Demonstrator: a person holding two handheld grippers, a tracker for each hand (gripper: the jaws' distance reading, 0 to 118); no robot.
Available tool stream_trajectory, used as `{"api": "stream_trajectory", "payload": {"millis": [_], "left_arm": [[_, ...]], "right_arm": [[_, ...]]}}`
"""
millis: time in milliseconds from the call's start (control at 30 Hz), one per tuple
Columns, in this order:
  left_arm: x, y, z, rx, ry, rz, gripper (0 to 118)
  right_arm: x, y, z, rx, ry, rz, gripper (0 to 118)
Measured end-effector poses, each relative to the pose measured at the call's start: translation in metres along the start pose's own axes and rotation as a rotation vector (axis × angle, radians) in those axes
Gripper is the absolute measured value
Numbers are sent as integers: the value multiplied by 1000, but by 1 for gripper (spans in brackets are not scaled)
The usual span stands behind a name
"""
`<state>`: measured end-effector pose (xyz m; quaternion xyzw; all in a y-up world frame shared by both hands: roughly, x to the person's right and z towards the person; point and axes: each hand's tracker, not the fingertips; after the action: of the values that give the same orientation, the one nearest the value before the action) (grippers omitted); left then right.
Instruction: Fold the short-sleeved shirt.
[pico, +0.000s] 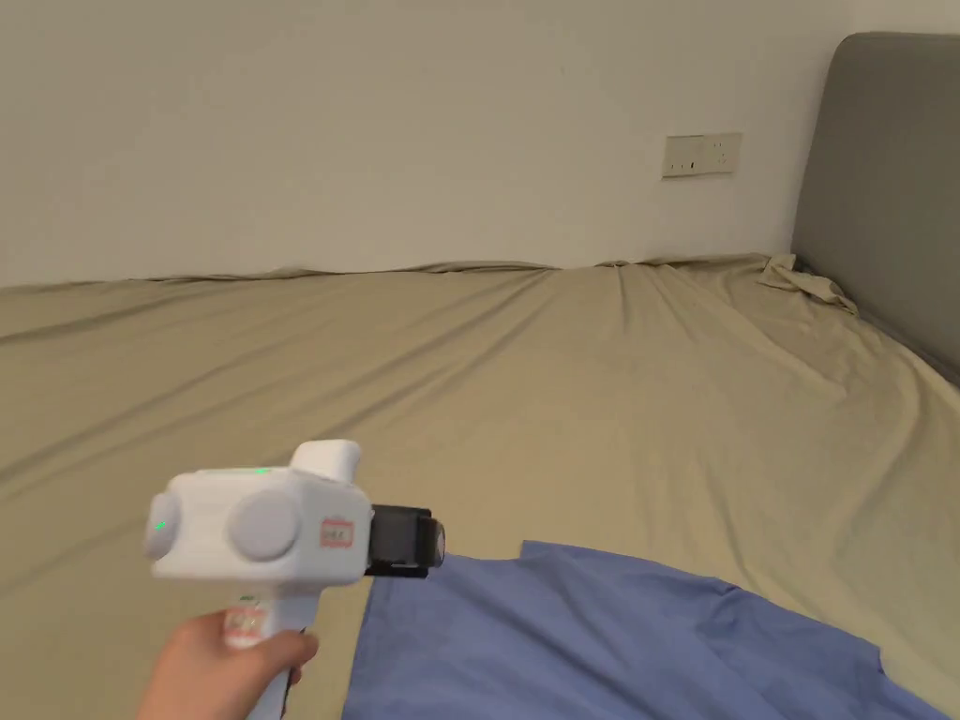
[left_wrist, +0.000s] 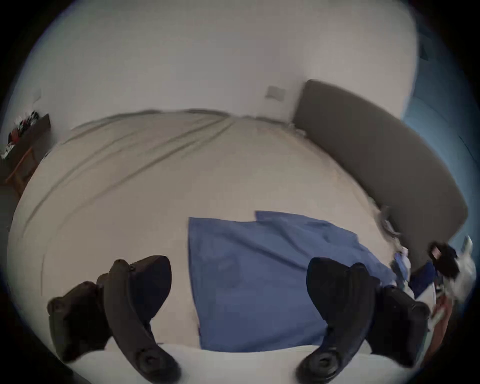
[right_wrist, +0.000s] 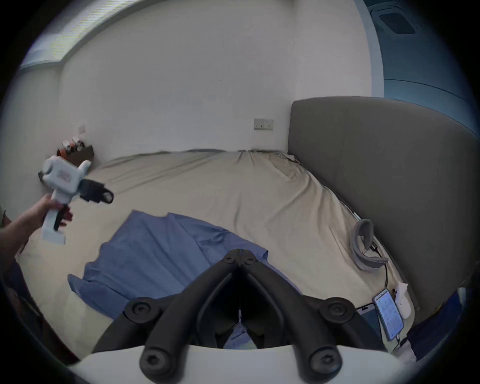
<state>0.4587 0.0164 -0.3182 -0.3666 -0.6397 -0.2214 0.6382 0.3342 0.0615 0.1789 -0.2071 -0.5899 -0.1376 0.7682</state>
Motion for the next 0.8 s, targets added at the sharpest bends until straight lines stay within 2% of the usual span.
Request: {"api": "stream_trajectory", "payload": {"millis": [133, 200, 233, 300, 333, 367, 400, 467, 533, 600, 633, 700, 767, 800], "left_arm": [[-11, 23, -89, -101, 117, -64, 113], [-14, 22, -118, -168, 122, -84, 109], [-14, 17, -131, -196, 121, -106, 95], [-14, 6, -149, -261, 108, -136, 55], [-12, 0, -156, -292, 104, -148, 51], [-9, -6, -153, -236, 105, -156, 21], [-4, -7, -143, -173, 126, -172, 1], [-4, -4, -143, -222, 31, -151, 1], [4, -2, -142, -234, 103, -163, 1], [5, 8, -129, -225, 70, -167, 1], [7, 9, -117, -195, 0, -143, 1], [9, 14, -89, -134, -43, -123, 1], [16, 15, -55, -60, -82, -122, 1], [19, 14, -43, -38, -94, -127, 1]], "right_arm": [[4, -4, -25, -64, -22, 18, 3], [6, -6, -36, -80, -26, 18, 3], [7, -7, -44, -93, -26, 23, 3], [8, -10, -57, -116, -31, 37, 3], [7, -12, -62, -123, -26, 40, 3], [7, -13, -67, -130, -18, 42, 3], [2, -11, -68, -131, -11, 42, 3], [1, -14, -74, -137, 1, 37, 3], [0, -17, -76, -145, 12, 26, 3], [4, -18, -73, -141, 23, -8, 3], [9, -17, -68, -139, 30, -33, 3], [22, -16, -58, -130, 37, -84, 18], [39, -12, -44, -153, -1, -118, 47], [48, -10, -40, -188, -35, -122, 104]]}}
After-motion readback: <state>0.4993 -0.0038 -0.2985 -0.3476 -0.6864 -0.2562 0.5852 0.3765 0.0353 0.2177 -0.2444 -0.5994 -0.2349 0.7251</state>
